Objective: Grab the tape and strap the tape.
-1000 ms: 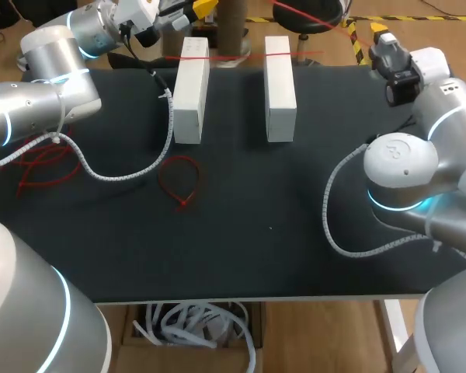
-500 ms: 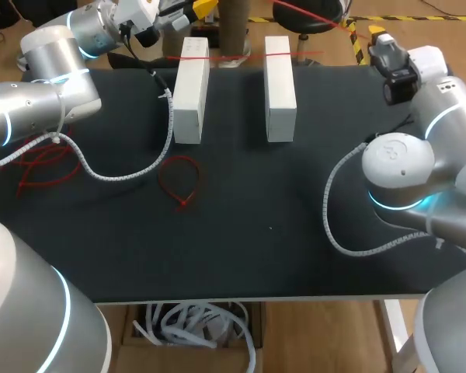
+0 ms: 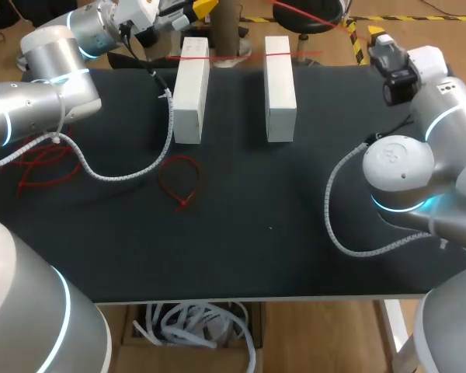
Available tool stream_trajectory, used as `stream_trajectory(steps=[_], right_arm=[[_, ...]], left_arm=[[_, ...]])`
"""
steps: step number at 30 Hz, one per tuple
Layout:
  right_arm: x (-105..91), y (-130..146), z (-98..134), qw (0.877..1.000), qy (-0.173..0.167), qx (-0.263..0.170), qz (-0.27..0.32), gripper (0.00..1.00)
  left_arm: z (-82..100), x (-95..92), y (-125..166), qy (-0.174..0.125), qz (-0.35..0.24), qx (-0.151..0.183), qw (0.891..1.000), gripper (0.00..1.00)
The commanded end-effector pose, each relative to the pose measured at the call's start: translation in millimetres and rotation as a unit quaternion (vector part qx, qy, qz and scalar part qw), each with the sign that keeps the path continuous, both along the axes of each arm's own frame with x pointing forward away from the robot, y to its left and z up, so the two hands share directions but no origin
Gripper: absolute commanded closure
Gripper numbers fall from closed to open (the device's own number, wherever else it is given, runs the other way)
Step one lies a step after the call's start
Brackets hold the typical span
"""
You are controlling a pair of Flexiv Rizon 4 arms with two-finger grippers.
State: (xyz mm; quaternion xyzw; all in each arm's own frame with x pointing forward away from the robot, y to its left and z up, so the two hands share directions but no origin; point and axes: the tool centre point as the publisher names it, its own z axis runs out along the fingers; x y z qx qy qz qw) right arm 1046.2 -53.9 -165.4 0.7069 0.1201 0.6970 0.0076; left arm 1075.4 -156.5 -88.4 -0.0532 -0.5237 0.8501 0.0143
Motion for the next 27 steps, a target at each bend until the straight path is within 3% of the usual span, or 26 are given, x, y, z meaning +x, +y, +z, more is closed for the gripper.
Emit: stream_trajectory(steps=[1,27], right_arm=[[0.3,0.7,1.4,1.0,0.002,-0.003,-0.003,1.0],[0.6,1.5,5.0,1.0,-0.003,-0.017,0.002,1.0]], left_arm=[[-0.7,1.3,0.2,0.0,-0.002,-0.001,1.0,1.0],[-0.7,1.3,0.2,0.0,-0.002,-0.001,1.0,1.0]])
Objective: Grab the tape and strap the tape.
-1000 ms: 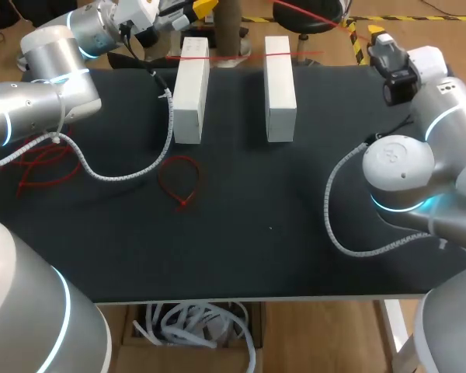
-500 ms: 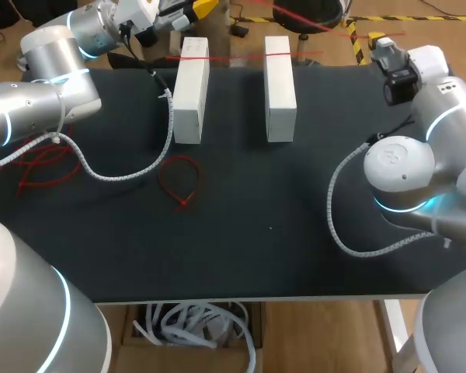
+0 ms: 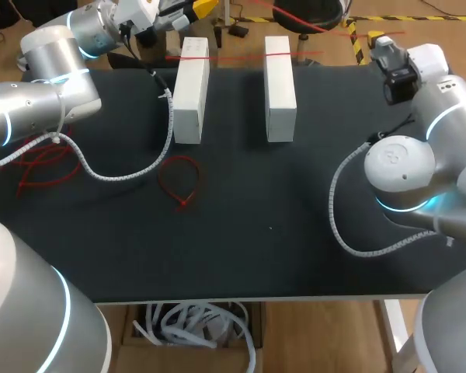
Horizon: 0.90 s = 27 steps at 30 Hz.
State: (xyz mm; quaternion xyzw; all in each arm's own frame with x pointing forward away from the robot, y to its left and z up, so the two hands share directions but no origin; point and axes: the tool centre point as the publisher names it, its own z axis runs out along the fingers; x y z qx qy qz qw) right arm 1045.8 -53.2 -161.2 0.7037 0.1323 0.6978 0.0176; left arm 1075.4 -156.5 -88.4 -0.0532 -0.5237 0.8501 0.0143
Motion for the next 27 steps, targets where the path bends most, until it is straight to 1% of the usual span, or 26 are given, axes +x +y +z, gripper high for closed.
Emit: stream_trajectory(steps=[1,2,5,9,13,17,21,24,25,26,27], right_arm=[[1.4,0.9,0.8,1.0,0.001,-0.002,0.001,1.0],[1.7,1.0,0.8,1.0,0.002,-0.003,0.002,1.0],[2.6,1.0,1.0,1.0,0.002,-0.007,0.004,1.0],[3.8,0.7,1.1,1.0,0.003,-0.011,0.004,1.0],[5.1,1.7,1.2,1.0,0.0,-0.013,0.009,1.0],[6.2,3.0,2.9,0.999,-0.006,-0.026,0.027,1.0],[6.2,3.0,2.9,0.999,-0.006,-0.026,0.027,1.0],[6.2,3.0,2.9,0.999,-0.006,-0.026,0.027,1.0],[6.2,3.0,2.9,0.999,-0.006,-0.026,0.027,1.0],[6.2,3.0,2.9,0.999,-0.006,-0.026,0.027,1.0],[6.2,3.0,2.9,0.999,-0.006,-0.026,0.027,1.0]], left_arm=[[-0.7,1.3,0.2,0.0,-0.002,-0.001,1.0,1.0],[-0.6,1.5,0.7,-0.003,0.0,0.008,1.0,1.0],[-0.8,1.9,1.0,-0.006,-0.005,0.011,1.0,1.0],[-0.8,3.6,1.2,-0.011,-0.004,0.023,1.0,1.0],[-1.2,5.7,1.9,-0.017,-0.002,0.045,0.999,1.0],[-2.1,7.7,3.1,-0.022,-0.001,0.067,0.998,1.0],[-3.2,9.0,4.9,-0.028,0.001,0.091,0.995,1.0],[-4.4,9.1,6.2,-0.047,-0.001,0.134,0.99,1.0],[-4.6,9.0,6.6,-0.055,0.002,0.158,0.986,1.0],[-5.3,9.0,6.9,-0.069,-0.001,0.191,0.979,1.0],[-6.1,8.4,6.5,-0.081,-0.005,0.211,0.974,1.0]])
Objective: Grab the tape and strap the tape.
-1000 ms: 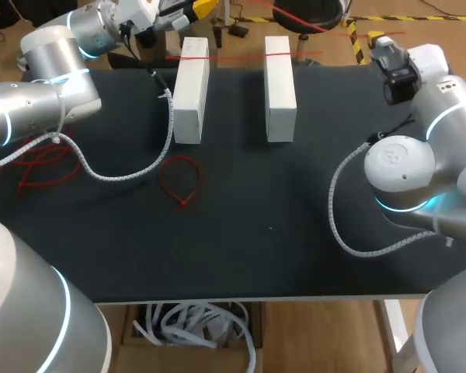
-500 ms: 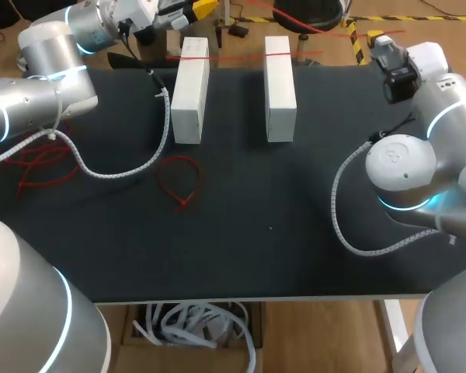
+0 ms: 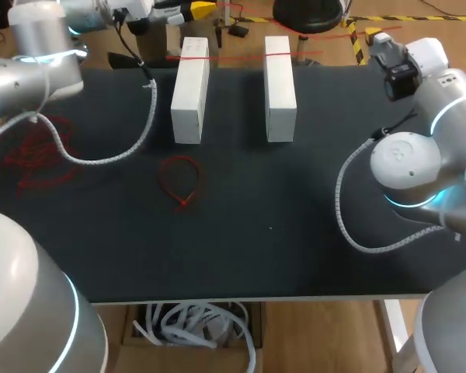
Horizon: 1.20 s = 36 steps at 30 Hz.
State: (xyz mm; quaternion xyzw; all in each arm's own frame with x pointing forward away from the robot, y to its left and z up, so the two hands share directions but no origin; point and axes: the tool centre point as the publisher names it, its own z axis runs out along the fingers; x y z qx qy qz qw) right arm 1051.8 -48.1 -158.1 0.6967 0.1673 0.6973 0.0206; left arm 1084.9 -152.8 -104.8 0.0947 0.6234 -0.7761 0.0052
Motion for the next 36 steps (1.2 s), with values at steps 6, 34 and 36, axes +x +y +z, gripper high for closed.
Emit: stream_trajectory(steps=[6,34,36], right_arm=[[0.2,-2.1,-0.2,1.0,-0.001,0.001,0.004,1.0],[0.2,-2.1,-0.2,1.0,-0.001,0.001,0.004,1.0],[0.2,-2.1,-0.2,1.0,-0.001,0.001,0.004,1.0]], left_arm=[[6.6,-6.6,1.6,-0.103,-0.016,0.256,0.961,1.0],[14.8,-4.0,-3.6,-0.037,0.036,0.368,0.928,1.0],[14.8,-4.0,-3.6,-0.037,0.036,0.368,0.928,1.0]])
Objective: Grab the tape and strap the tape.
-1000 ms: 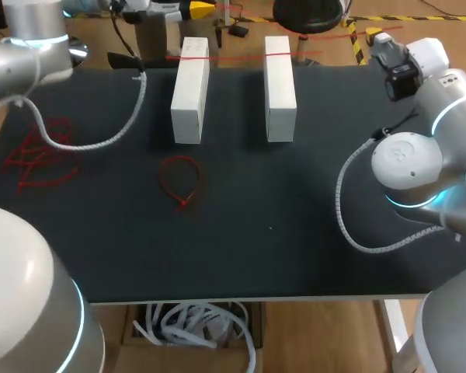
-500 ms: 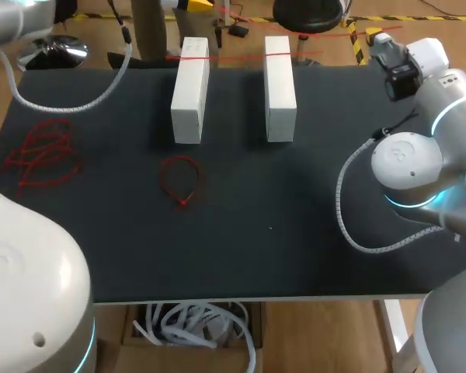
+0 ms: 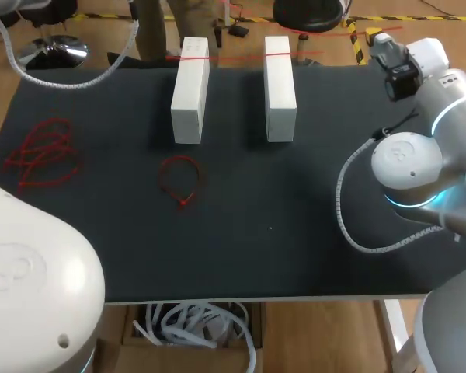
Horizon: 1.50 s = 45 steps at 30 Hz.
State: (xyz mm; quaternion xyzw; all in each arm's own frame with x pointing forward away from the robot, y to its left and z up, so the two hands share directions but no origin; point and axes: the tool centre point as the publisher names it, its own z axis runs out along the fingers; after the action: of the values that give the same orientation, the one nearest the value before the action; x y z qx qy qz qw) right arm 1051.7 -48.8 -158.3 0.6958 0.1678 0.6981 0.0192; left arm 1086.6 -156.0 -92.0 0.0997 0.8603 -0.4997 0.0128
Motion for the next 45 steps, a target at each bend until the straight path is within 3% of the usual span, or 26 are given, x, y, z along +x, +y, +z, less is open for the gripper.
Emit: stream_trajectory(steps=[1,4,6,10,14,20,24,26,28,33,35,36,37,45], right_arm=[[0.3,-1.4,0.0,1.0,0.0,0.0,0.002,1.0],[0.3,-1.4,0.0,1.0,0.0,0.0,0.002,1.0],[0.3,-1.4,0.0,1.0,0.0,0.0,0.002,1.0],[0.3,-1.4,0.0,1.0,0.0,0.0,0.002,1.0],[0.3,-1.4,0.0,1.0,0.0,0.0,0.002,1.0],[0.3,-1.4,0.0,1.0,0.0,0.0,0.002,1.0],[0.3,-1.4,0.0,1.0,0.0,0.0,0.002,1.0],[0.3,-1.4,0.0,1.0,0.0,0.0,0.002,1.0],[0.3,-1.4,0.0,1.0,0.0,0.0,0.002,1.0],[0.3,-1.4,0.0,1.0,0.0,0.0,0.002,1.0],[0.3,-1.4,0.0,1.0,0.0,0.0,0.002,1.0],[0.3,-1.4,0.0,1.0,0.0,0.0,0.002,1.0],[0.3,-1.4,0.0,1.0,0.0,0.0,0.002,1.0],[0.3,-1.4,0.0,1.0,0.0,0.0,0.002,1.0]], left_arm=[[1.9,-5.7,-0.3,-0.006,0.008,0.013,1.0,1.0],[4.8,-6.8,-3.4,-0.015,0.009,0.037,0.999,1.0],[7.4,-6.8,-10.1,-0.015,0.001,0.029,0.999,1.0],[11.2,-7.1,-21.4,-0.02,-0.007,0.078,0.997,1.0],[10.2,-9.3,-31.2,-0.004,-0.032,0.111,0.993,1.0],[10.2,-12.0,-34.1,0.003,-0.017,0.142,0.99,1.0],[11.0,-15.2,-37.6,-0.007,-0.004,0.174,0.985,1.0],[10.8,-17.6,-39.5,-0.005,0.002,0.173,0.985,1.0],[9.7,-22.9,-44.4,-0.012,-0.004,0.208,0.978,1.0],[11.2,-26.9,-51.3,-0.015,-0.011,0.21,0.978,1.0],[14.2,-27.6,-58.2,-0.031,-0.027,0.208,0.977,1.0],[17.0,-27.0,-61.9,-0.057,-0.037,0.201,0.977,1.0],[20.6,-26.5,-63.7,-0.067,-0.04,0.216,0.973,1.0],[20.6,-26.5,-63.7,-0.067,-0.04,0.216,0.973,1.0]])
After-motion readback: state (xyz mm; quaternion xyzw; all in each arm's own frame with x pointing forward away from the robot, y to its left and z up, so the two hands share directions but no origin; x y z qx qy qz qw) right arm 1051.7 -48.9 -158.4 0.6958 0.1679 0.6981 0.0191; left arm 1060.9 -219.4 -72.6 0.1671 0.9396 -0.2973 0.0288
